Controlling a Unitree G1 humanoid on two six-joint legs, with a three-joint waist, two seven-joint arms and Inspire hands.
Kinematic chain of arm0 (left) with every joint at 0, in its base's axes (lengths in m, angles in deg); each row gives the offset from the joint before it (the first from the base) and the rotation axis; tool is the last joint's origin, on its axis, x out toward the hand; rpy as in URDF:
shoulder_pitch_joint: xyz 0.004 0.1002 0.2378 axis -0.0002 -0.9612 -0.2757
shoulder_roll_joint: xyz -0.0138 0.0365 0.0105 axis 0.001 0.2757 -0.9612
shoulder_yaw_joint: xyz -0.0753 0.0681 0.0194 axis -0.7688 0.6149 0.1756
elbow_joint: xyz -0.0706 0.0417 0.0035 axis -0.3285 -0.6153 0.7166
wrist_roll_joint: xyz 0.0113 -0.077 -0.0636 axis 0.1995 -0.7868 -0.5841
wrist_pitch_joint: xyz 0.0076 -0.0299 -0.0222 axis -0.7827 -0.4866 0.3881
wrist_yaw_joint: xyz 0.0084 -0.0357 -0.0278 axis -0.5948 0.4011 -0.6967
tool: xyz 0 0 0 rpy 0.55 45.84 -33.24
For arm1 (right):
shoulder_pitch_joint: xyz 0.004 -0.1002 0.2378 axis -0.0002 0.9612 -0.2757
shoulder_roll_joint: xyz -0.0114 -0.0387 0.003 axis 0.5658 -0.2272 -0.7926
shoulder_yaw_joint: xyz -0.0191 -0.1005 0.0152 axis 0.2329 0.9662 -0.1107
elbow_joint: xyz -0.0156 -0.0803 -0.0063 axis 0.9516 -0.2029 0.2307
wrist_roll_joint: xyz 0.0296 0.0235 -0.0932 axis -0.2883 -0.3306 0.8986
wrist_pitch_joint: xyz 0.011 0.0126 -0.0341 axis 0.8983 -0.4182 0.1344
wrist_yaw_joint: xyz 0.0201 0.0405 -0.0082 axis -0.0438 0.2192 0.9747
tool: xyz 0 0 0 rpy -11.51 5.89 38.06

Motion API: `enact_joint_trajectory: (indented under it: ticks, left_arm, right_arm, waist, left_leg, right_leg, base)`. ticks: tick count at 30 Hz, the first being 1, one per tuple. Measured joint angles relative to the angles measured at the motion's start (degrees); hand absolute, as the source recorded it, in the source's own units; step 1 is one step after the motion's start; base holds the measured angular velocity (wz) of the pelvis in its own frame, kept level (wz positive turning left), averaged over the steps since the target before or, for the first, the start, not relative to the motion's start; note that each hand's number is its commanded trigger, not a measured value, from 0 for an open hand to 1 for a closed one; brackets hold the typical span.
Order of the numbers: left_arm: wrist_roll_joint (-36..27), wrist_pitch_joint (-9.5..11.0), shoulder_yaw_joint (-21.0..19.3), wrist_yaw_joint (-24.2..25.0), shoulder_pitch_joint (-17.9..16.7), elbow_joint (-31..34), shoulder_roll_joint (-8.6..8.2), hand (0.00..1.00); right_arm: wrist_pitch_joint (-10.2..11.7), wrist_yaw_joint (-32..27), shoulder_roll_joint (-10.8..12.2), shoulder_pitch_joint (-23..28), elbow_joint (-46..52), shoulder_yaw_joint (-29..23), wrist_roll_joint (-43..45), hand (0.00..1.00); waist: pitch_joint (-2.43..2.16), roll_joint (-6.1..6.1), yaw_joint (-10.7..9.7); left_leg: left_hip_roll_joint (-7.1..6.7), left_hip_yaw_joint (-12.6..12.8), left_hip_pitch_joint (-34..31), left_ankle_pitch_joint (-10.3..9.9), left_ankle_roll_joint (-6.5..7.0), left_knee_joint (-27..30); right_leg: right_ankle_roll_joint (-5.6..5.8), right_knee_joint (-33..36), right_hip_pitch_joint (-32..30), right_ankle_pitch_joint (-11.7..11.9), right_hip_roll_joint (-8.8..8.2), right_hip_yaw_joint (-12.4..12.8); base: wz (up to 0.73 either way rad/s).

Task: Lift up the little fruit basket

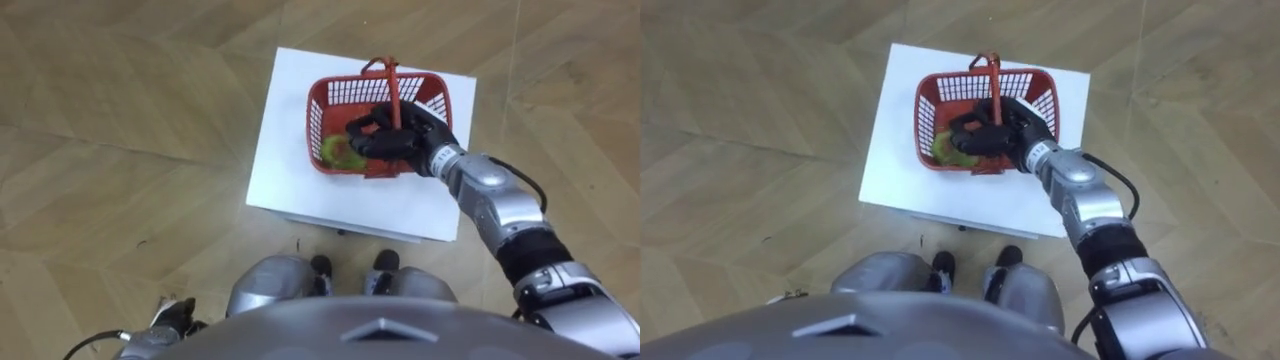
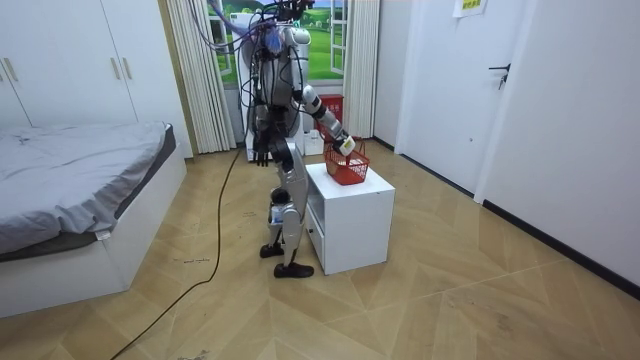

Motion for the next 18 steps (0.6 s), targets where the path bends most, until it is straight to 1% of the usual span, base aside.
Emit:
enact_joint_trajectory:
  ticks: [9, 15, 18]
  left_arm:
    - [0.0, -0.2, -0.1, 0.4, -0.2, 0.2, -0.66, 0.00]
    - [0.0, -0.3, -0.2, 0.8, -0.4, 0.4, -0.79, 0.00]
    - [0.1, -0.7, -0.2, 0.9, -0.4, 0.8, -1.07, 0.00]
  right_arm:
    - [0.8, 0.5, 0.1, 0.2, -2.0, 0.0, -0.2, 0.00]
    - [1.4, 0.4, 0.1, 0.3, -1.7, 0.0, -0.4, 0.00]
    - [1.7, 0.3, 0.1, 0.5, -1.7, -0.1, -0.4, 0.00]
  waist:
    - [-0.02, 0.02, -0.4]
    - [-0.15, 0.10, -1.0]
    - [-0.24, 0.09, -1.2]
  left_leg:
    - [-0.03, -0.5, -0.2, 0.0, 0.00, 0.0]
    - [0.01, -0.5, -0.2, 0.0, -0.02, 0.1]
    - [0.06, -0.3, 0.6, 0.0, -0.02, -0.1]
  right_leg:
    - [-0.01, -0.2, 0.1, 0.0, 0.37, -0.2]
    - [-0.01, -0.6, 0.3, 0.0, 0.45, -0.3]
    - [0.01, -1.8, 1.5, 0.0, 0.61, -0.3]
  base:
    - [0.01]
    - [0.00]
    - [0.00]
